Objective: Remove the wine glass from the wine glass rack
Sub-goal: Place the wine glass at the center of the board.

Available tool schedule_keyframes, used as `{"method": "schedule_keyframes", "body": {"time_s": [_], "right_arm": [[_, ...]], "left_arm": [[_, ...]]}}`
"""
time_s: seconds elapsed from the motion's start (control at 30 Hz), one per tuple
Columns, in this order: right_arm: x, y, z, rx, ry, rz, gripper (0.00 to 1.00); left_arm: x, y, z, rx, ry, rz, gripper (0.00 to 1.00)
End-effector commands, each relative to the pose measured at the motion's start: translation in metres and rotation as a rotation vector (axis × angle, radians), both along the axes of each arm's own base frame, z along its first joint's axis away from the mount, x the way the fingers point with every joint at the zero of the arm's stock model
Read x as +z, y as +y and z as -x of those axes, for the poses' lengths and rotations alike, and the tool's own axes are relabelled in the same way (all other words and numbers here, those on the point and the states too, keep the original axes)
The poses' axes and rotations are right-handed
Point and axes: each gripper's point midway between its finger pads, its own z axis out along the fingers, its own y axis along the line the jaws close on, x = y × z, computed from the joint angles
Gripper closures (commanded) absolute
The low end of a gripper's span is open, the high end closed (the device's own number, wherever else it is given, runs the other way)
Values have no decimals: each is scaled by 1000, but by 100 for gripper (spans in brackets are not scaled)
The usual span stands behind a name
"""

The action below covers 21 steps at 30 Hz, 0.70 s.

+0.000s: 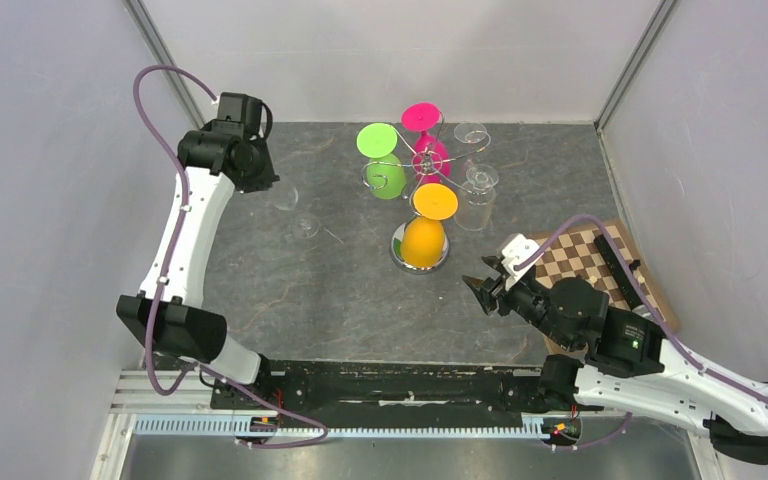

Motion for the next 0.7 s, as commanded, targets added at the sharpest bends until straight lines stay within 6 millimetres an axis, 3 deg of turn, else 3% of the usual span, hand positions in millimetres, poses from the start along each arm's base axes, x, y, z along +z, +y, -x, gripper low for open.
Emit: {"method": "schedule_keyframes", "body": {"time_s": [0.0,0.3,0.67], "right_arm": [[5,3,-1,-5,-4,-52,48],[1,2,0,-4,-9,-54,47],[-5,2,2,1,2,-65,46]], "left_arm": [[20,12,-31,-7,-99,-4,98],[1,31,-59,56,-81,-30,98],[-8,35,-84,75,-73,-52,98]]}}
